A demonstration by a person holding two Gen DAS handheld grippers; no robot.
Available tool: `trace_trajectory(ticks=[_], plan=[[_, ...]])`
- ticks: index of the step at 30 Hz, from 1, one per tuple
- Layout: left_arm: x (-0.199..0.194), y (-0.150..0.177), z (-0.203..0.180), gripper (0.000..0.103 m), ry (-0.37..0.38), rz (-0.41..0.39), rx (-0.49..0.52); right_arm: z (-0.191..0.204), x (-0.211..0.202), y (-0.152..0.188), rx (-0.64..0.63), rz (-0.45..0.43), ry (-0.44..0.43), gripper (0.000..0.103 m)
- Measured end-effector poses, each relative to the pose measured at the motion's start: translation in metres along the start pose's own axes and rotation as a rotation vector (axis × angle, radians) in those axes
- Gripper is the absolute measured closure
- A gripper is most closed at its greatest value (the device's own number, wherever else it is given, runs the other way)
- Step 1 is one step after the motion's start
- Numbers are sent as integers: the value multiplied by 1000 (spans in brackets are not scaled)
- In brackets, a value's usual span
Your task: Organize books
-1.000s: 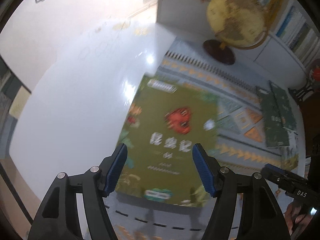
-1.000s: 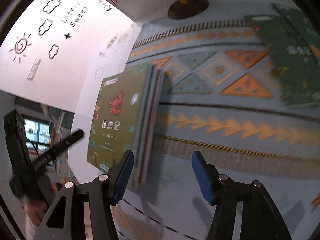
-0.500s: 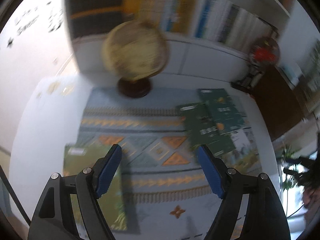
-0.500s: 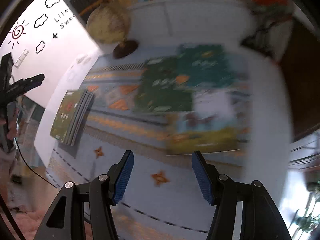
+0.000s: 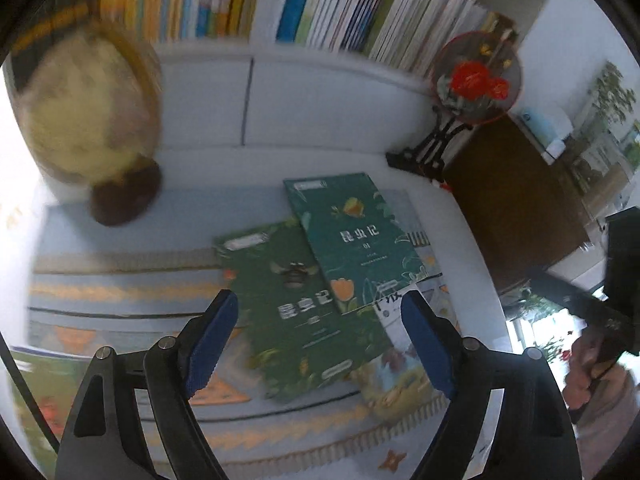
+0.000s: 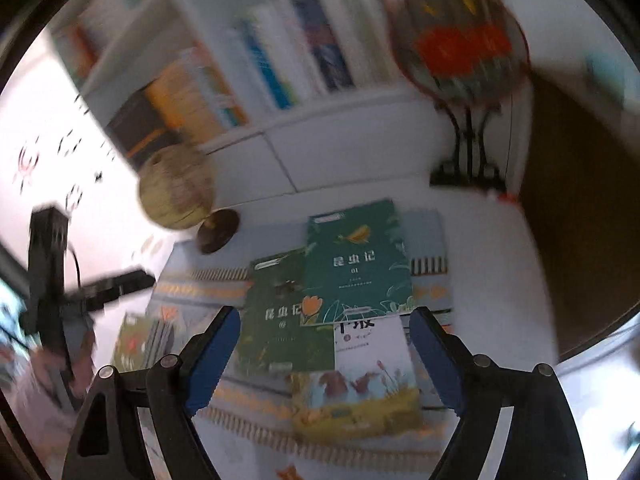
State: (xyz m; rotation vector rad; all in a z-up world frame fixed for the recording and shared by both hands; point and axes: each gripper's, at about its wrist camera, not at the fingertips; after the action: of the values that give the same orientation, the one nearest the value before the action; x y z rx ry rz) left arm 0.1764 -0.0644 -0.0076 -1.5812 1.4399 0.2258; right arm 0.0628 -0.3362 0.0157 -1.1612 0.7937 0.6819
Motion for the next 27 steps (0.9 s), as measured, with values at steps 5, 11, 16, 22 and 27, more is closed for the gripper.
trace_trajectory(ticks=[5, 11, 16, 22, 27], plan=[[75, 2, 23, 21, 41, 45, -113, -19, 80, -5, 92, 47, 56, 20], [140, 6, 38, 21, 28, 114, -139, -34, 139, -17, 155, 65, 148, 20], [165, 3, 43, 21, 60, 154, -126, -42, 177, -22, 181, 114, 163, 21], [179, 1, 26, 20, 147, 220, -11, -23, 203, -18, 87, 188, 138, 18], [175, 13, 15, 8, 91, 273, 63, -8, 199, -7, 22, 235, 118, 17]])
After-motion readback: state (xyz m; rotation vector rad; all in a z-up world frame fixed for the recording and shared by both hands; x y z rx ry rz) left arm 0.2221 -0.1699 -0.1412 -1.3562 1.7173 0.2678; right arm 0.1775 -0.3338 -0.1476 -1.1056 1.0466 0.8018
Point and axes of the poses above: each gripper's, at about its wrist camera, not at the fingertips, and x roughly the way its jaws point, z to its left, y to its underside, and after that the axes turned 15 degrees about y, right-handed
